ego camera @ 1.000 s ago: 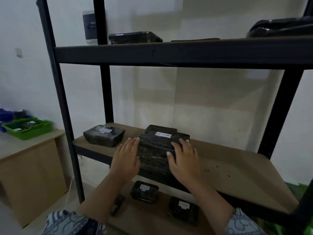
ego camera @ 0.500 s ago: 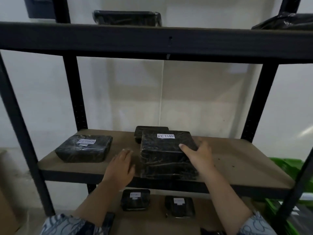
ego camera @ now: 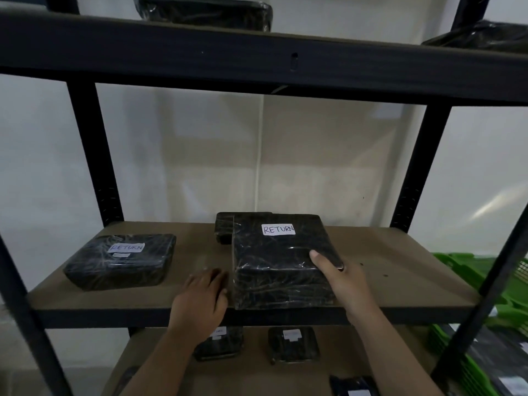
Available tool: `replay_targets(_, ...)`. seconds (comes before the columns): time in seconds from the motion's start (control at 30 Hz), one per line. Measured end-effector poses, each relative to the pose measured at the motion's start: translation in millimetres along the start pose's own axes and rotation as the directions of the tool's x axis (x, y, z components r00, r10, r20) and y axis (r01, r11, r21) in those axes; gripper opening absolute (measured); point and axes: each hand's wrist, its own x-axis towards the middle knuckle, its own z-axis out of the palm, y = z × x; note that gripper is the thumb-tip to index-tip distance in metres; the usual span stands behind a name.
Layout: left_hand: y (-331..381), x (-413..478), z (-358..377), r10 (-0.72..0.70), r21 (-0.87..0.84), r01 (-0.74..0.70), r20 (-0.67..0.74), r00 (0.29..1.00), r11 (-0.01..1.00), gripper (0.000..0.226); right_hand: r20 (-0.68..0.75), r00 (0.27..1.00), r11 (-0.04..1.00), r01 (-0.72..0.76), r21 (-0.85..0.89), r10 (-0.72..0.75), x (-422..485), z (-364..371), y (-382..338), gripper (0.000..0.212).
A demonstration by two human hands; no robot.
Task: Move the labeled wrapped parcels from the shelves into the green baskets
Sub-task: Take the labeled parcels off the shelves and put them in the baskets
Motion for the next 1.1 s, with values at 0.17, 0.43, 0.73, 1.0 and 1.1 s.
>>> replay_targets(0.17,2.7,-1.8,-0.2,-0.004,-0.021,0.003,-0.009,1.000,1.000,0.043,-0.025,0.995,0.994,0.097,0.040,-0.096,-8.3,-0.5,8.3,0.017)
replay_targets(0.43,7.7,-4.1,-4.8,-0.022,0.014,0.023,-0.054,0.998,1.000,0.044,-0.100,0.961,0.963,0.264,0.046,-0.259,-8.3,-5.7,28.9,0.023)
replay_targets(0.73,6.7,-4.3,-2.0,-0.025,0.009,0.026,-0.060,0.998,1.000,0.047,-0.088,0.940,0.944,0.331,0.002,-0.330,-5.6,-13.0,45.2,0.031)
replay_targets(1.0,5.7,-3.1,-0.2,-0.032,0.054,0.034,-0.042,0.999,0.998,0.050,-0.128,0.959,0.967,0.246,-0.067,-0.253,16.0,-33.3,28.5,0.017)
replay_targets(1.1,5.6,-2.4,-0.5,-0.029,0.059,0.031,-0.037,0.999,0.998,0.050,-0.127,0.978,0.980,0.145,-0.137,-0.163,30.6,-48.7,18.9,0.028)
